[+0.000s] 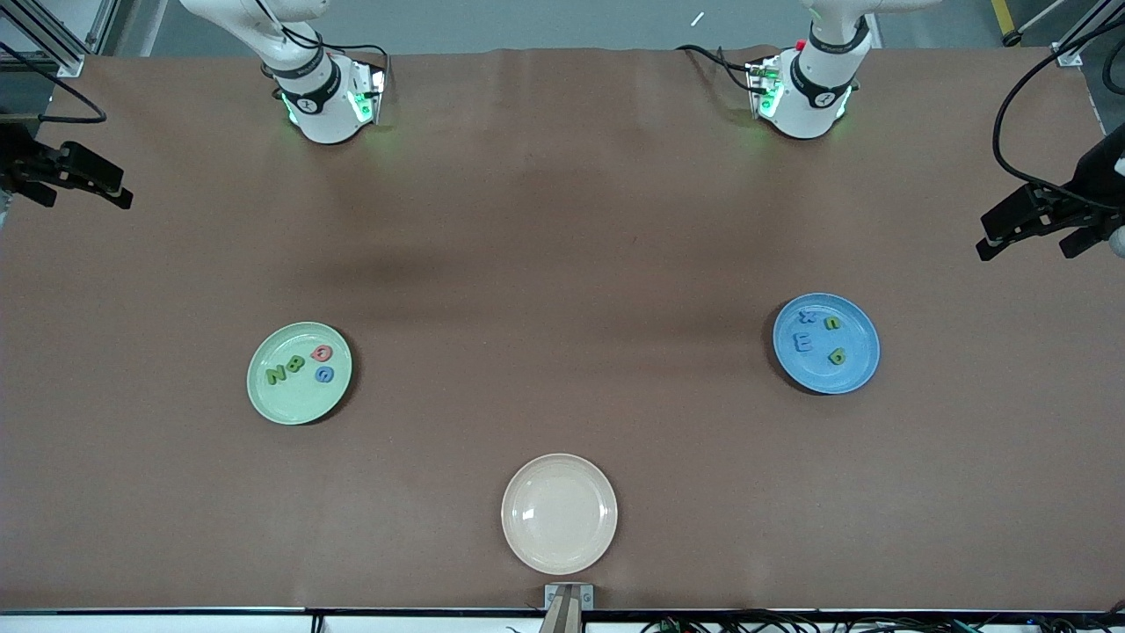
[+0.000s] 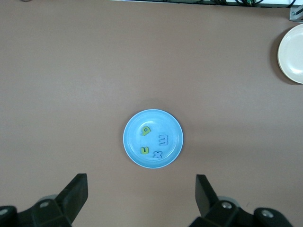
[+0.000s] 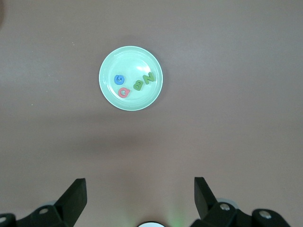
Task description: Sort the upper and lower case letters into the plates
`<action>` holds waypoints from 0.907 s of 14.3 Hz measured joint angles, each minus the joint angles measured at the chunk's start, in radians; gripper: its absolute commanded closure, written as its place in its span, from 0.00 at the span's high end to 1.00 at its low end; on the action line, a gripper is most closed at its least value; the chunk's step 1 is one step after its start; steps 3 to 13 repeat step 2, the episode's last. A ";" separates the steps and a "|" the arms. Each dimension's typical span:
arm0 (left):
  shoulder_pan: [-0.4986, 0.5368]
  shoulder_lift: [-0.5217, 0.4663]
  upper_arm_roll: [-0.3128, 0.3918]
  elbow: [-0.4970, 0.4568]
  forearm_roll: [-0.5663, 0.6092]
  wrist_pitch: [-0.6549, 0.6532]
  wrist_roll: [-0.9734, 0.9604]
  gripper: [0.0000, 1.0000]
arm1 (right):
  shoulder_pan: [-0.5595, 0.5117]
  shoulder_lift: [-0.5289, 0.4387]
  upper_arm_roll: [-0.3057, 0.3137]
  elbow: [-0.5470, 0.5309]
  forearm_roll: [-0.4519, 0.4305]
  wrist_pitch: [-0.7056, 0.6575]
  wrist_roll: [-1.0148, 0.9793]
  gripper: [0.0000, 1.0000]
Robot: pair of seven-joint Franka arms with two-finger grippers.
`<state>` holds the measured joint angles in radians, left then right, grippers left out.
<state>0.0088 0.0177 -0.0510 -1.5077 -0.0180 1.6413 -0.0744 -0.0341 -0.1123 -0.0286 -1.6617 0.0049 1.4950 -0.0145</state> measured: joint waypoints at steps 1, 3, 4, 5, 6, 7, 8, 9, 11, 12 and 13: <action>0.000 0.000 0.000 0.000 0.000 0.000 0.000 1.00 | 0.000 0.000 0.000 0.000 0.000 0.000 0.000 1.00; 0.000 0.000 0.000 0.000 0.000 0.000 0.000 1.00 | 0.000 0.000 0.001 -0.001 0.000 0.000 -0.001 1.00; 0.000 0.000 0.000 0.000 0.000 0.000 0.000 1.00 | 0.000 0.000 0.001 -0.001 0.000 0.000 -0.001 1.00; 0.000 0.000 0.000 0.000 0.000 0.000 0.000 1.00 | 0.000 0.000 0.001 -0.001 0.000 0.000 -0.001 1.00; 0.000 0.000 0.000 0.000 0.000 0.000 0.000 1.00 | 0.000 0.000 0.001 -0.001 0.000 0.000 -0.001 1.00; 0.000 0.000 0.000 0.000 0.000 0.000 0.000 1.00 | 0.000 0.000 0.001 -0.001 0.000 0.000 -0.001 1.00; 0.000 0.000 0.000 0.000 0.000 0.000 0.000 1.00 | 0.000 0.000 0.001 -0.001 0.000 0.000 -0.001 1.00; 0.000 0.000 0.000 0.000 0.000 0.000 0.000 1.00 | 0.000 0.000 0.001 -0.001 0.000 0.000 -0.001 1.00; 0.000 0.000 0.000 0.000 0.000 0.000 0.000 1.00 | 0.000 0.000 0.001 -0.001 0.000 0.000 -0.001 1.00; 0.000 0.000 0.000 0.000 0.000 0.000 0.000 1.00 | 0.000 0.000 0.001 -0.001 0.000 0.000 -0.001 1.00; 0.000 0.000 0.000 0.000 0.000 0.000 0.000 1.00 | 0.000 0.000 0.001 -0.001 0.000 0.000 -0.001 1.00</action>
